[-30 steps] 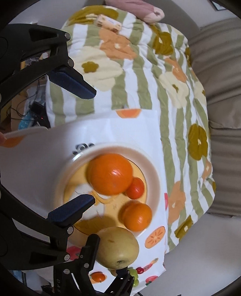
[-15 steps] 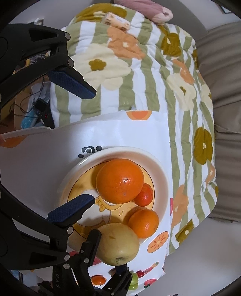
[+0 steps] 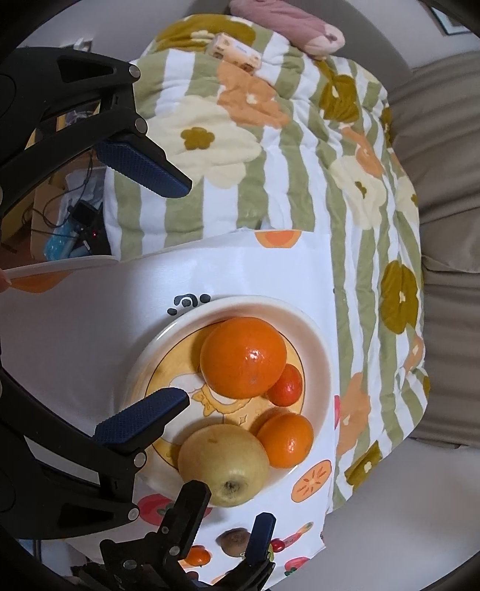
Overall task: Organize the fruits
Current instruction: 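Move both tools back from the bowl toward the remaining fruit, then grasp the kiwi with the left tool while the right tool grasps the large green apple, then carry the kiwi into the bowl and open the left tool while the right tool carries the green apple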
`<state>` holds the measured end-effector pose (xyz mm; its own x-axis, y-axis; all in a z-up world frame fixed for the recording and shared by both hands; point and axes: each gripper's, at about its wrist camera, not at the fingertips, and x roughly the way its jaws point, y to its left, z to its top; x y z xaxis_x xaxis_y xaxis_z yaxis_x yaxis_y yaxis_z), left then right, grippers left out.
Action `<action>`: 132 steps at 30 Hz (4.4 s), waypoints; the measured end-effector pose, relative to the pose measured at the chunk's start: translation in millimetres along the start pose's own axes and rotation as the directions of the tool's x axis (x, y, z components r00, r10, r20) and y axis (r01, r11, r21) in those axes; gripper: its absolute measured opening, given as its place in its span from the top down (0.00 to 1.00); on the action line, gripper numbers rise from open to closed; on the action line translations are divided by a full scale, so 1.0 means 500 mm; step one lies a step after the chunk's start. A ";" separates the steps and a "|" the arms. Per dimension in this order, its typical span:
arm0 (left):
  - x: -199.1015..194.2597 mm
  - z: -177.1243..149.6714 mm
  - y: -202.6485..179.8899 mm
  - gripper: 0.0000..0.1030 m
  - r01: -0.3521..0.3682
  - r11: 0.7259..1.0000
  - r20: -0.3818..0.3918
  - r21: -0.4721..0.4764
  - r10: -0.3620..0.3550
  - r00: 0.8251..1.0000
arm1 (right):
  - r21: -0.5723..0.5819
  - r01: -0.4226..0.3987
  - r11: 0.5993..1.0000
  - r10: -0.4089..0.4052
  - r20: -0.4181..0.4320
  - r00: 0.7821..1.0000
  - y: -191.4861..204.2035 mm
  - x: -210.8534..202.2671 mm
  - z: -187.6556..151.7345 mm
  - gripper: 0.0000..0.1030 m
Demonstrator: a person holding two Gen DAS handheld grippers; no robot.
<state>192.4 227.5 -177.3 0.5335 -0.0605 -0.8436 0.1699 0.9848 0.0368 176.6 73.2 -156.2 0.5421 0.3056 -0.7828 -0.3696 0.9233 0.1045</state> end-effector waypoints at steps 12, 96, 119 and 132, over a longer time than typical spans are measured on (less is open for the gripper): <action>-0.114 0.010 -0.018 0.00 -0.024 1.000 0.072 0.007 0.023 0.997 | 0.008 0.009 1.000 -0.010 0.038 0.999 0.021 -0.110 0.009 0.00; 0.094 0.017 -0.704 0.29 -0.099 0.994 0.009 0.052 0.099 0.995 | 0.086 0.113 0.990 -0.108 -0.058 0.992 -0.582 -0.191 -0.252 0.15; 0.058 0.019 -0.674 0.30 -0.085 0.996 0.034 0.020 0.085 0.996 | 0.088 0.112 0.990 -0.106 -0.076 0.991 -0.580 -0.170 -0.246 0.50; -0.023 0.030 -0.656 0.30 -0.075 0.997 0.088 0.007 0.075 0.993 | 0.080 0.113 0.990 -0.111 -0.031 0.993 -0.559 -0.236 -0.230 0.50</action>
<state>143.0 -97.2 -171.5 0.6153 -0.0010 -0.7883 0.1347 0.9854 0.1039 129.4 -247.6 -163.6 0.5561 0.1938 -0.8082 -0.2443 0.9676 0.0639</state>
